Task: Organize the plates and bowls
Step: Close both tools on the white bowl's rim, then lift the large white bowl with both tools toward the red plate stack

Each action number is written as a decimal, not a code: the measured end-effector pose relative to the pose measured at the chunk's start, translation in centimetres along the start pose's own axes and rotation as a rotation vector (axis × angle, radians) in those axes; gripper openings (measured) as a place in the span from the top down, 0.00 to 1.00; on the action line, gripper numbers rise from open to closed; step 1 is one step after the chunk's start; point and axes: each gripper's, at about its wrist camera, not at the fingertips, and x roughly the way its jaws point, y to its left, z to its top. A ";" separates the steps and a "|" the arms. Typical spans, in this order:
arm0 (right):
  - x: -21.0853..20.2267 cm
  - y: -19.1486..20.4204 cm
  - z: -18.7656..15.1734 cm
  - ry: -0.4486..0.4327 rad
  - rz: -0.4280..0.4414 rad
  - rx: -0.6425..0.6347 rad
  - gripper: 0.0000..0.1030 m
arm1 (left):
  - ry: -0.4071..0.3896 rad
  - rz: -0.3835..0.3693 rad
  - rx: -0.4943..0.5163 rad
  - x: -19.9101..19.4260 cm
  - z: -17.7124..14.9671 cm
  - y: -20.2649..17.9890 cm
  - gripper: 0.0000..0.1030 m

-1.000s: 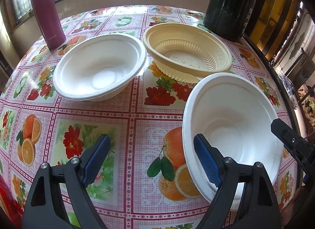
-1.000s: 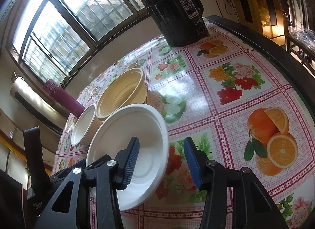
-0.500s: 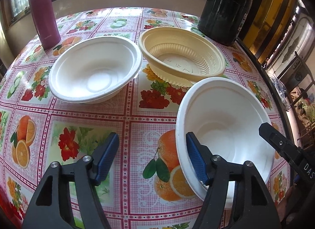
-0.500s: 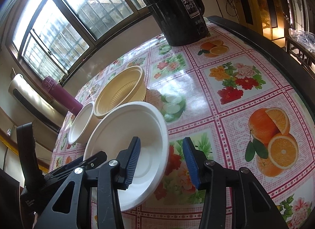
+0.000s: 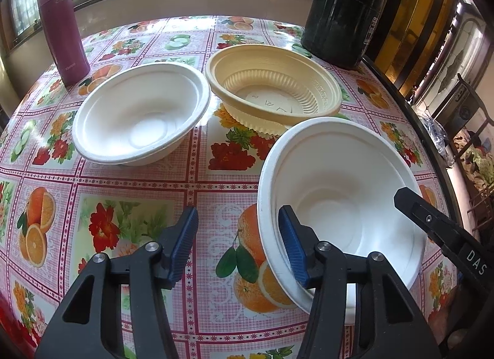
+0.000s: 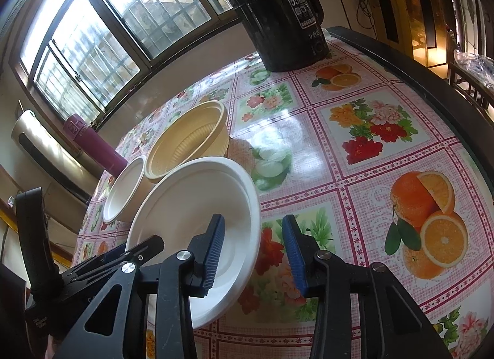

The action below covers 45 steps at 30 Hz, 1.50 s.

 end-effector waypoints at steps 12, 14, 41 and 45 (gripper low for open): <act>0.2 0.5 -0.3 0.009 -0.014 -0.029 0.89 | 0.004 -0.020 0.001 -0.1 -0.1 -0.1 0.54; 0.2 0.5 -0.3 0.009 -0.017 -0.031 0.89 | 0.002 -0.018 0.005 -0.1 -0.1 -0.2 0.55; 0.4 0.9 -0.6 -0.011 -0.024 -0.050 0.89 | -0.001 -0.079 0.025 -0.6 -0.6 -0.7 0.77; 0.3 1.0 -0.7 -0.018 -0.022 -0.056 0.89 | 0.001 -0.077 0.023 -0.6 -0.7 -0.7 0.77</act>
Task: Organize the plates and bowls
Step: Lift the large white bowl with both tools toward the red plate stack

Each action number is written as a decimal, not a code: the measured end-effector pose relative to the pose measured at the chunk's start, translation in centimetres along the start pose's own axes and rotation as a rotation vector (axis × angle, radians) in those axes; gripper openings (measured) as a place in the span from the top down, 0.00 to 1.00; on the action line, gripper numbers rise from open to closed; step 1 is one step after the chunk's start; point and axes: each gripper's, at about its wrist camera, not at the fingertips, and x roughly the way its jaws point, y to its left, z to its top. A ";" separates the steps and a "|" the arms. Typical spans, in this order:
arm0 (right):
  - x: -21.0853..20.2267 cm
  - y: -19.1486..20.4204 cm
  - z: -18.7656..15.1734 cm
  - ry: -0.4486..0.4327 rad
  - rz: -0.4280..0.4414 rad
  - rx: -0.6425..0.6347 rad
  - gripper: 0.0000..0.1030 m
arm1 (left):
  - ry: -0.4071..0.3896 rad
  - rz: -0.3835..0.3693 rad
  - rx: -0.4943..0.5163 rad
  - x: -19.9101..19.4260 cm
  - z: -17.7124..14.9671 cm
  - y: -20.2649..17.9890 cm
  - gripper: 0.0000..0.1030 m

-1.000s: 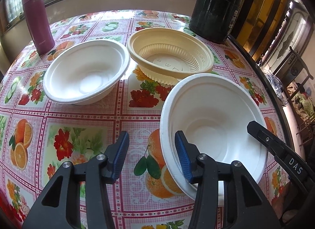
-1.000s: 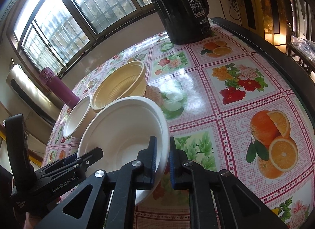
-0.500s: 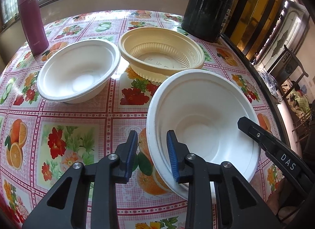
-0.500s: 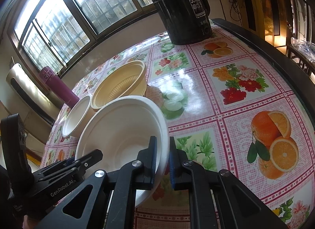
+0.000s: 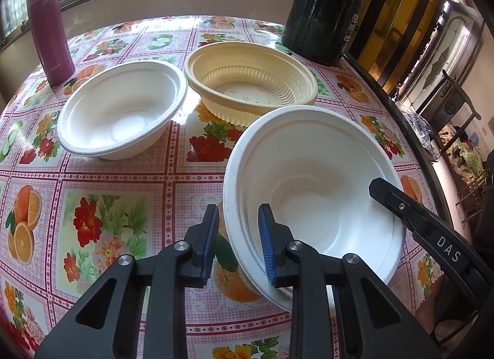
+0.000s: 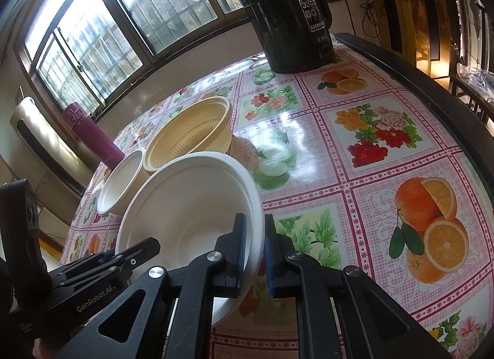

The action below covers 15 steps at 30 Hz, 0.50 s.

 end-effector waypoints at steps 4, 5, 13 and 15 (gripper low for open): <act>0.0 0.0 -0.1 -0.002 0.008 0.002 0.89 | 0.000 -0.001 -0.001 -0.1 -0.2 0.1 0.77; 0.0 0.0 -0.1 -0.001 0.011 0.004 0.89 | 0.001 -0.002 -0.002 -0.2 -0.2 0.1 0.77; -0.1 0.7 -0.9 0.009 0.036 0.027 0.89 | 0.005 0.006 -0.019 -0.7 -1.0 1.2 0.77; -0.1 1.1 -1.2 0.011 0.041 0.026 0.89 | 0.003 0.007 -0.026 -1.0 -1.3 1.6 0.77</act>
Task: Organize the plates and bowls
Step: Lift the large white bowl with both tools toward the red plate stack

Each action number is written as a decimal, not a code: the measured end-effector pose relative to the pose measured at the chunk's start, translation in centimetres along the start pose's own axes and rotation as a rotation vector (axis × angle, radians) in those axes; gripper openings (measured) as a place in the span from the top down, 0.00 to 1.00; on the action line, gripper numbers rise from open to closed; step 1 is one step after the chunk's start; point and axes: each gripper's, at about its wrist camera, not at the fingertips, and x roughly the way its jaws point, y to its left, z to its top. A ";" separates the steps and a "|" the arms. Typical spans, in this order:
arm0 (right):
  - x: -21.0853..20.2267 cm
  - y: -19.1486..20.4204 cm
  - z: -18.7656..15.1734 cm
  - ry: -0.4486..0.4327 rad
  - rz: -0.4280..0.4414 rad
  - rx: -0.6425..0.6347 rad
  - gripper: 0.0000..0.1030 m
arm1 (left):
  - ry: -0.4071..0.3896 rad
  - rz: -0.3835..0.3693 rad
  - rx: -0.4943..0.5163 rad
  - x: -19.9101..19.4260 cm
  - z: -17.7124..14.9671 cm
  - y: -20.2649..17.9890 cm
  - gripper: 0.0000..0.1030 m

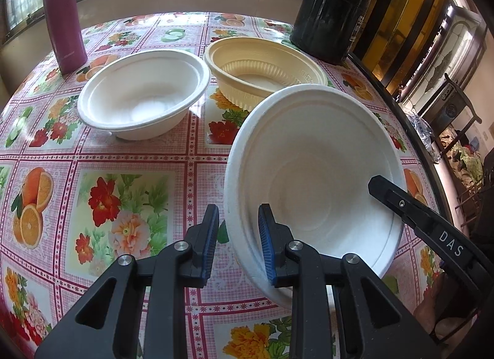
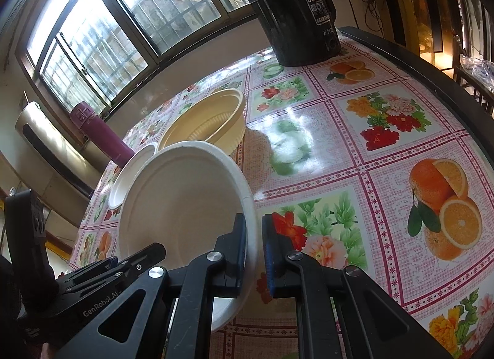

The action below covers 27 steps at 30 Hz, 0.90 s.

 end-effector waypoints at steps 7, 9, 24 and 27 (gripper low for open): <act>0.1 1.8 -1.1 0.012 0.045 -0.007 0.89 | -0.003 0.012 -0.023 -1.3 -1.8 1.9 0.77; 0.3 2.6 -1.5 0.015 0.051 -0.017 0.89 | -0.007 0.022 -0.033 -1.7 -2.2 2.6 0.77; 0.2 8.5 -5.9 0.022 0.110 -0.063 0.90 | -0.050 0.091 -0.101 -5.6 -6.1 8.1 0.77; -0.1 9.5 -6.6 0.011 0.118 -0.075 0.90 | -0.059 0.098 -0.112 -6.3 -6.7 9.0 0.77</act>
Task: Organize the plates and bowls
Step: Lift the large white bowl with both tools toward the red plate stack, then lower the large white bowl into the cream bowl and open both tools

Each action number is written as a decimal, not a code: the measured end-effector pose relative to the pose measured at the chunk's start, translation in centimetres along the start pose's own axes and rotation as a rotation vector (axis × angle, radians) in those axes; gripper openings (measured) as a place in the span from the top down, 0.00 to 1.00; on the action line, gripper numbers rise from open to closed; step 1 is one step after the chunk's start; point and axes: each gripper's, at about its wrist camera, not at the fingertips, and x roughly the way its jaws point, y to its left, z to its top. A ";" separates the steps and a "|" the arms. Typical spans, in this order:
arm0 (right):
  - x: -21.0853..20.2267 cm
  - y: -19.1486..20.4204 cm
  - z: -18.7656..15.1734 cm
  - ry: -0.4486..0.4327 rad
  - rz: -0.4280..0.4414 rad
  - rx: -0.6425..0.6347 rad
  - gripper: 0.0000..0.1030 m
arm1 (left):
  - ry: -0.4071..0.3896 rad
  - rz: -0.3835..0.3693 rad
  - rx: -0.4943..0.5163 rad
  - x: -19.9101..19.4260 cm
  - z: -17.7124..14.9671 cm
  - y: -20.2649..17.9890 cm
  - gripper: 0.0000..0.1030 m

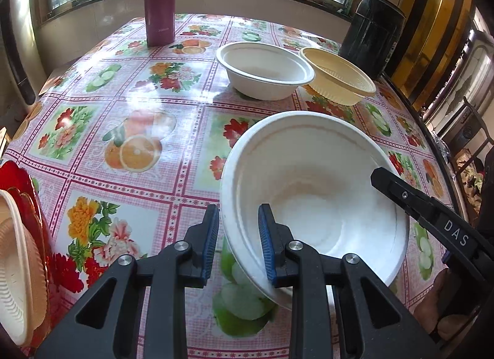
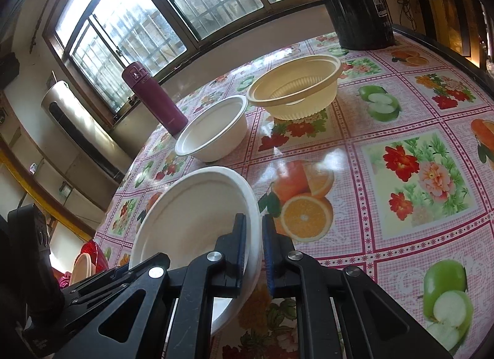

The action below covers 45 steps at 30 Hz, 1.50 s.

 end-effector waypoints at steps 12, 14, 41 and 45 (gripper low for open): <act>0.1 2.8 -1.8 -0.010 0.019 -0.043 0.90 | -0.005 0.008 -0.022 -1.7 -2.2 2.5 0.77; 0.3 3.4 -2.3 -0.002 0.019 -0.052 0.90 | -0.009 0.013 -0.022 -2.0 -2.5 2.8 0.77; -2.0 11.2 -5.4 -0.099 0.215 -0.151 0.93 | -0.185 0.075 -0.084 -10.6 -4.2 8.5 0.77; -2.1 13.4 -5.7 -0.091 0.257 -0.167 0.92 | -0.228 0.098 -0.104 -12.5 -4.3 10.1 0.77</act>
